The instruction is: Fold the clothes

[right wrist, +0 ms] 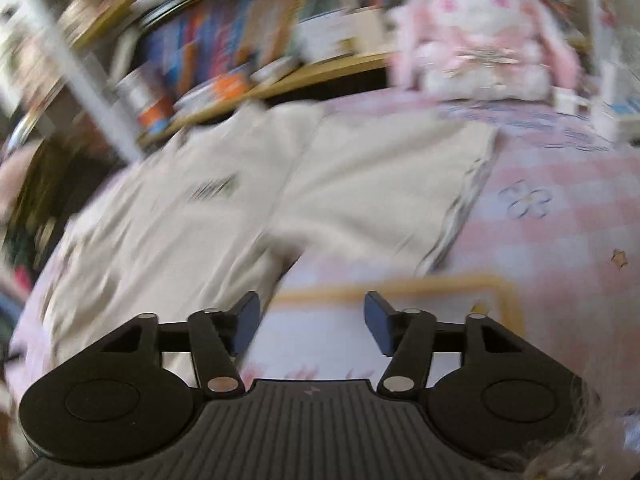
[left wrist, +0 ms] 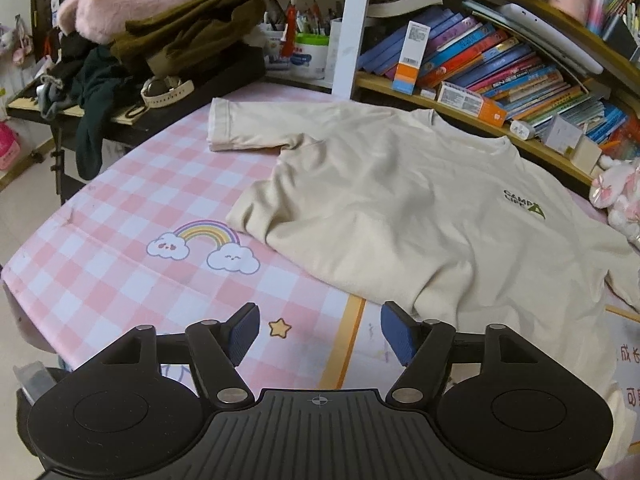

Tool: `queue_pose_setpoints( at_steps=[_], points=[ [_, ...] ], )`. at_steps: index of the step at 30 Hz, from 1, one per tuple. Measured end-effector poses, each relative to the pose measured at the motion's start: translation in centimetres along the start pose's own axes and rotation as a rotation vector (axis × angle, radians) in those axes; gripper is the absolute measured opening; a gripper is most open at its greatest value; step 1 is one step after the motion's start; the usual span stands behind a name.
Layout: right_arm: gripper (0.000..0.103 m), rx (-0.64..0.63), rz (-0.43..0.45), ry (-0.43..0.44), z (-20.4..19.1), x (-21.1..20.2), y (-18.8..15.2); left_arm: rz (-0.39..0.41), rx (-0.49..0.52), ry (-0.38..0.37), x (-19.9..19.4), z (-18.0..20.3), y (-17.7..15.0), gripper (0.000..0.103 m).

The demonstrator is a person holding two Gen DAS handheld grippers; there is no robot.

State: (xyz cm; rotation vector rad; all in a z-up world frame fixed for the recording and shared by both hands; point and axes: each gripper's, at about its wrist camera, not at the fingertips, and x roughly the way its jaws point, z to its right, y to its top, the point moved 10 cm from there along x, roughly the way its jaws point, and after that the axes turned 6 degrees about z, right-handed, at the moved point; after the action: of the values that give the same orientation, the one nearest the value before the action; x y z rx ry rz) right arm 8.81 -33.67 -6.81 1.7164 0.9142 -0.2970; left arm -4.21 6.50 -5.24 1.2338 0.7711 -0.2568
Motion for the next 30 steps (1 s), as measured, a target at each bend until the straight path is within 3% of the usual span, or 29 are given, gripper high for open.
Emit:
queue_pose_setpoints(
  at_steps=[10, 15, 21, 24, 25, 27, 28, 29, 30],
  points=[
    [0.079, -0.164, -0.097, 0.097, -8.0, -4.0, -7.7, 0.002, -0.008, -0.106, 1.2, -0.5, 0.1, 0.073],
    [0.081, -0.237, -0.148, 0.032, -10.7, -4.0, -10.3, -0.010, 0.013, -0.165, 0.2, -1.9, -0.7, 0.074],
    [0.084, -0.348, -0.150, -0.044, -12.9, -4.2, -11.8, -0.041, 0.018, -0.213, -0.3, -3.5, -1.6, 0.074],
    [0.083, -0.467, -0.173, -0.085, -13.6, -3.9, -12.7, -0.042, 0.021, -0.221, -0.2, -4.0, -1.6, 0.074],
    [0.078, -0.512, -0.182, -0.096, -13.8, -3.7, -13.0, -0.039, 0.019, -0.225, -0.3, -4.1, -1.5, 0.074],
    [0.055, -0.583, -0.204, -0.084, -14.5, -3.6, -13.6, -0.032, 0.015, -0.233, -0.3, -4.2, -1.4, 0.074],
    [0.027, -0.576, -0.226, -0.050, -15.0, -3.6, -13.8, -0.029, 0.015, -0.234, -0.4, -4.2, -1.3, 0.074],
    [0.015, -0.562, -0.258, -0.020, -15.4, -3.6, -14.0, -0.024, 0.013, -0.235, -0.4, -4.3, -1.2, 0.074],
    [0.011, -0.548, -0.290, 0.009, -15.9, -3.7, -14.2, -0.018, 0.007, -0.231, -0.4, -4.5, -1.0, 0.074]
  ],
)
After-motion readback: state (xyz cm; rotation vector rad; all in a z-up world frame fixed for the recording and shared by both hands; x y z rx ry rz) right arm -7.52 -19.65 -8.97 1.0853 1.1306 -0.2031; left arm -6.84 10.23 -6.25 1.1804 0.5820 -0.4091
